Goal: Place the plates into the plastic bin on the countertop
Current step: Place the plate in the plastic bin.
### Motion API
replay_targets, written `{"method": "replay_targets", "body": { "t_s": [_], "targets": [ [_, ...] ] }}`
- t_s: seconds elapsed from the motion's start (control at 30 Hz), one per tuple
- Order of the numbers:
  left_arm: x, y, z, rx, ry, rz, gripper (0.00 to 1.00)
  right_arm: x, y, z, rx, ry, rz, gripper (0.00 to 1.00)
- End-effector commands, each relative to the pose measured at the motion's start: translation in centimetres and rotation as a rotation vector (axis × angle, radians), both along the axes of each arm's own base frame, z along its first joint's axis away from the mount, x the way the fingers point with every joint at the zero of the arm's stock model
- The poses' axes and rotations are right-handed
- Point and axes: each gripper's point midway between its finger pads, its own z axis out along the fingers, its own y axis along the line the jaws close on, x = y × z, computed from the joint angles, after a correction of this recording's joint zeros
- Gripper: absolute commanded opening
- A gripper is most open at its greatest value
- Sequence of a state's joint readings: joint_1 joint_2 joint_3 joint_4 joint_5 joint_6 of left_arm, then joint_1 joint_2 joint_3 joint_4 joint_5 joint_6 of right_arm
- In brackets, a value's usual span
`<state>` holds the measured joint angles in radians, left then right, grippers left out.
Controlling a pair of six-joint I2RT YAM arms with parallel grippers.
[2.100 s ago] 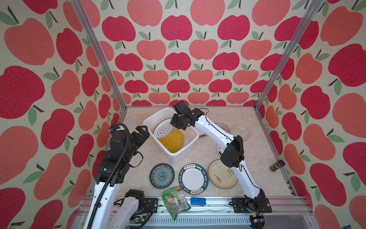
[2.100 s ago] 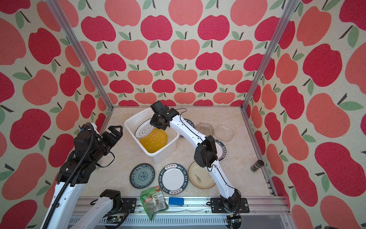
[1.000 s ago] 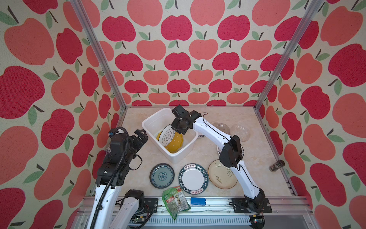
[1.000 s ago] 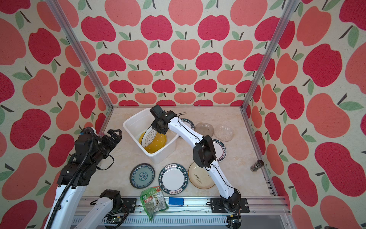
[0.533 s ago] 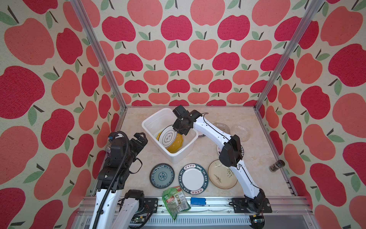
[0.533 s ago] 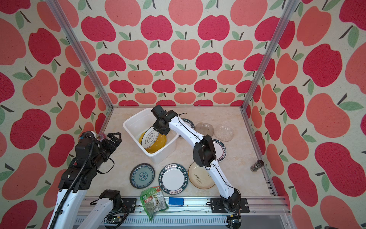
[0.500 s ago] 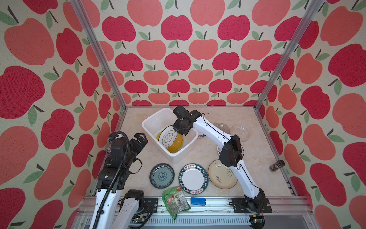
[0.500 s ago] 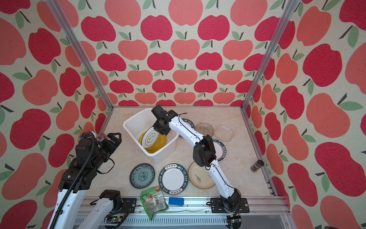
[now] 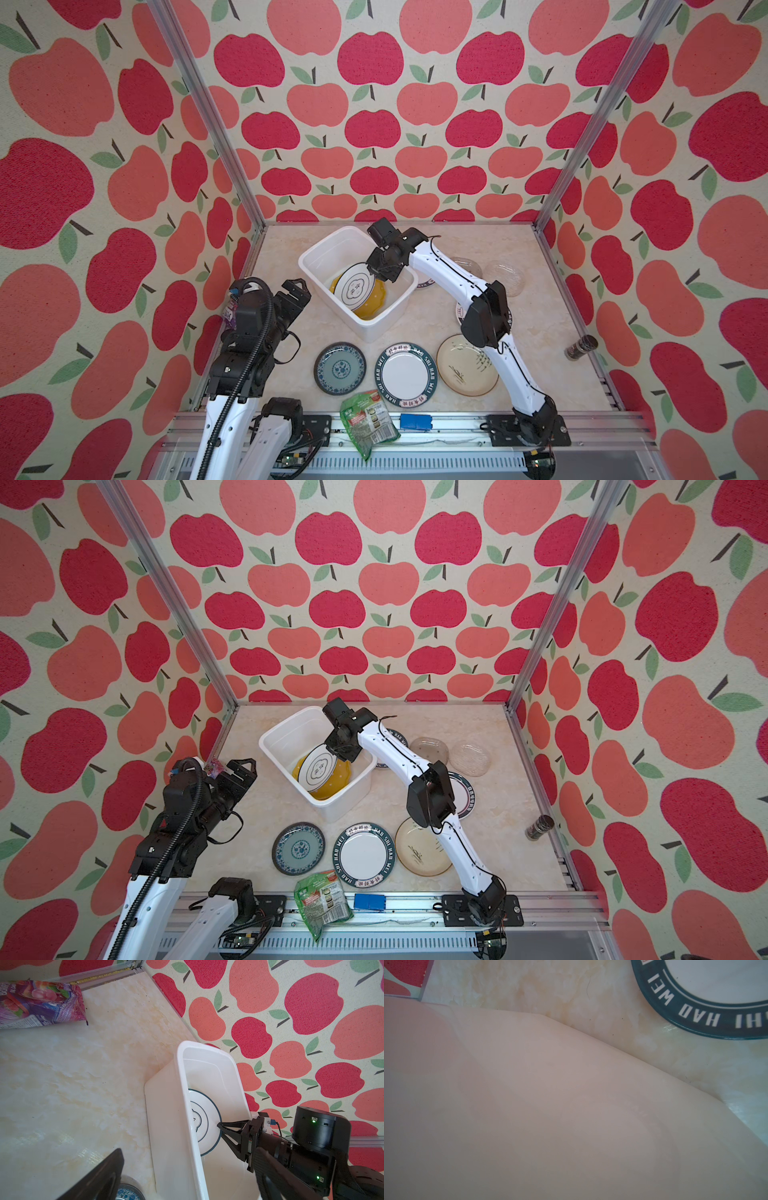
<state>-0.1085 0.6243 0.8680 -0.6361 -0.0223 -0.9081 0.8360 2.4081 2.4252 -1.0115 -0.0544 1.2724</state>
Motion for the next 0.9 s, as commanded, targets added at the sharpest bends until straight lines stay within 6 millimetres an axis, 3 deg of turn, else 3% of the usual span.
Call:
{"method": "replay_targets", "body": {
  "t_s": [0.0,0.23,0.87],
  "targets": [
    [0.0,0.6,0.1,-0.009,-0.014,0.038,0.99,1.5,-0.7,-0.3,0.005,-0.001,-0.018,0.22],
    [0.5,0.6,0.1,-0.013,-0.011,0.045,0.99,1.8,-1.0,0.6,0.02,-0.004,-0.018,0.22],
    [1.3,0.2,0.3,-0.019,-0.062,0.024,0.99,1.6,0.5,1.1,0.07,-0.01,0.05,0.22]
  ]
}}
